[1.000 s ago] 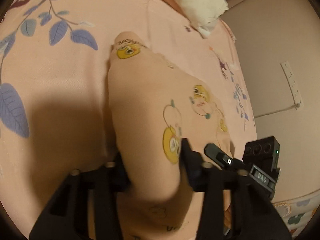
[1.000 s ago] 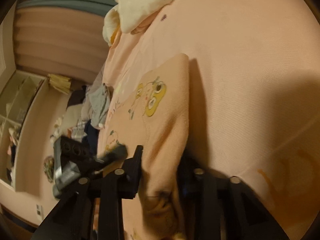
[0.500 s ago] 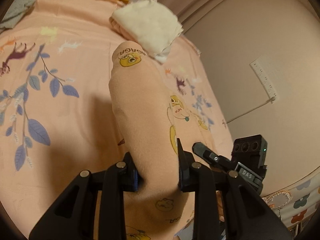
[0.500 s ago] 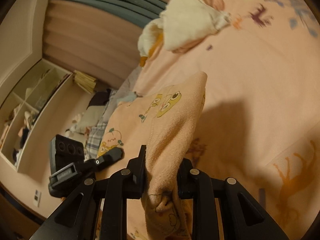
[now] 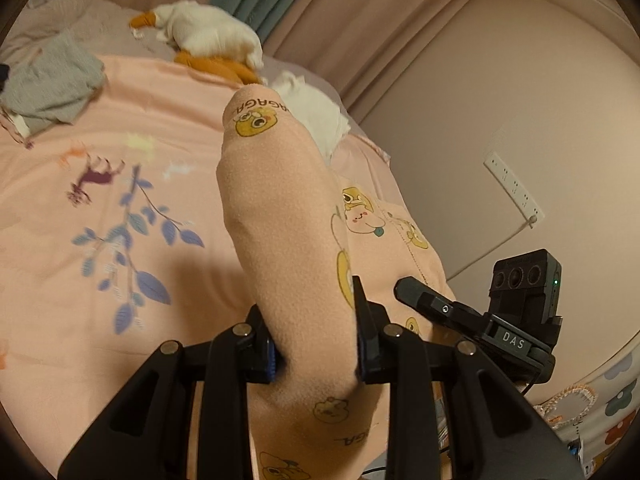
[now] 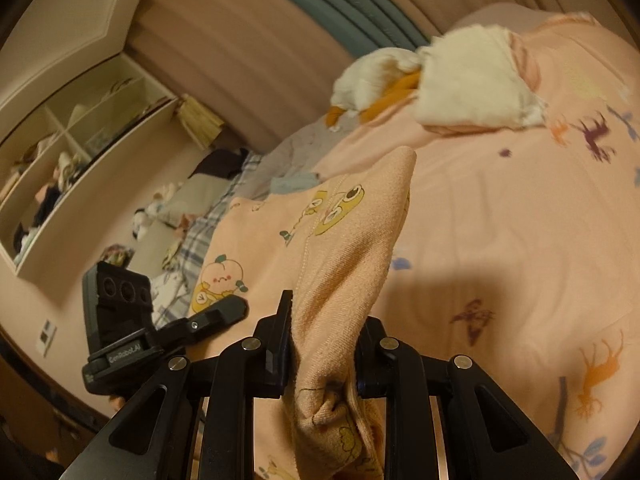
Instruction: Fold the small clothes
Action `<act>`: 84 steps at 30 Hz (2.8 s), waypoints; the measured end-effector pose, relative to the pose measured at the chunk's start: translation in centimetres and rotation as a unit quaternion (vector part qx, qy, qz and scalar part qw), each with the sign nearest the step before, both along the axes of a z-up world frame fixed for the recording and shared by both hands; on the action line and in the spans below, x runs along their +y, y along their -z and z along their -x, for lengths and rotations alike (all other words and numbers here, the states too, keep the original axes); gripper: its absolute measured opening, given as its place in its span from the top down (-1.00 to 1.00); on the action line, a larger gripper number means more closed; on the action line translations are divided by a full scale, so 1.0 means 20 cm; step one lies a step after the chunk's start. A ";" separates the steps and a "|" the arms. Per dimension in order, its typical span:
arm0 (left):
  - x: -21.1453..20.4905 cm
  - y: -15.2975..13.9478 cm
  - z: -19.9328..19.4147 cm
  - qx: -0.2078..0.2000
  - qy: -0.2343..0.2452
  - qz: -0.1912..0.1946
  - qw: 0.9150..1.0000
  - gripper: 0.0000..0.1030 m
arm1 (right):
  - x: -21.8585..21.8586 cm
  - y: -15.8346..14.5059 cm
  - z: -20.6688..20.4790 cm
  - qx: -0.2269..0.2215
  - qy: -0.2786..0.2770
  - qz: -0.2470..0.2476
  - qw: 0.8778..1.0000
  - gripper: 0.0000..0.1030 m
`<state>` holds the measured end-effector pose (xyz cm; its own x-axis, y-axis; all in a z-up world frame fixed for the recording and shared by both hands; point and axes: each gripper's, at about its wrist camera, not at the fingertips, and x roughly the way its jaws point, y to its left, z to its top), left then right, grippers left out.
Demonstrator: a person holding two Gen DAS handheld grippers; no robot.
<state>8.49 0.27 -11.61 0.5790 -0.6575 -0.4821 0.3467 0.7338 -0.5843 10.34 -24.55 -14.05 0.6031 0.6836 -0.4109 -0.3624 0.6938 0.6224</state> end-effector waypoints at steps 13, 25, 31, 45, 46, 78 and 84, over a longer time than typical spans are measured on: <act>0.28 -0.27 0.18 -0.053 -0.051 -0.027 0.997 0.47 | 0.36 -0.32 0.05 -0.045 -0.015 0.090 0.995 0.52; 0.48 0.00 0.00 -0.041 -0.098 -0.100 0.989 0.45 | 0.75 -0.14 -0.13 -0.042 -0.013 0.217 0.975 0.52; 0.55 0.54 -0.29 0.032 -0.096 -0.133 0.986 0.42 | 0.87 0.30 -0.38 0.012 -0.010 0.292 0.956 0.51; 0.82 0.64 -0.12 0.000 -0.248 -0.211 0.946 0.24 | 0.69 0.59 -0.49 0.057 0.061 0.300 0.950 0.51; 0.78 0.64 -0.10 -0.004 -0.225 -0.204 0.953 0.31 | 0.74 0.54 -0.44 0.034 0.036 0.278 0.959 0.51; 0.54 1.06 -0.01 0.065 -0.219 -0.177 0.957 0.23 | 0.88 0.95 -0.24 0.028 -0.013 0.306 0.951 0.67; 0.49 1.05 0.01 0.098 -0.217 -0.235 0.942 -0.07 | 0.89 0.94 -0.21 0.049 -0.020 0.327 0.943 0.56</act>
<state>8.34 9.99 -32.60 0.6142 -0.0664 -0.7863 -0.1270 0.9752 -0.1815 14.52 -6.79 -32.84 0.5190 0.2854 -0.8057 -0.3596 0.9280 0.0971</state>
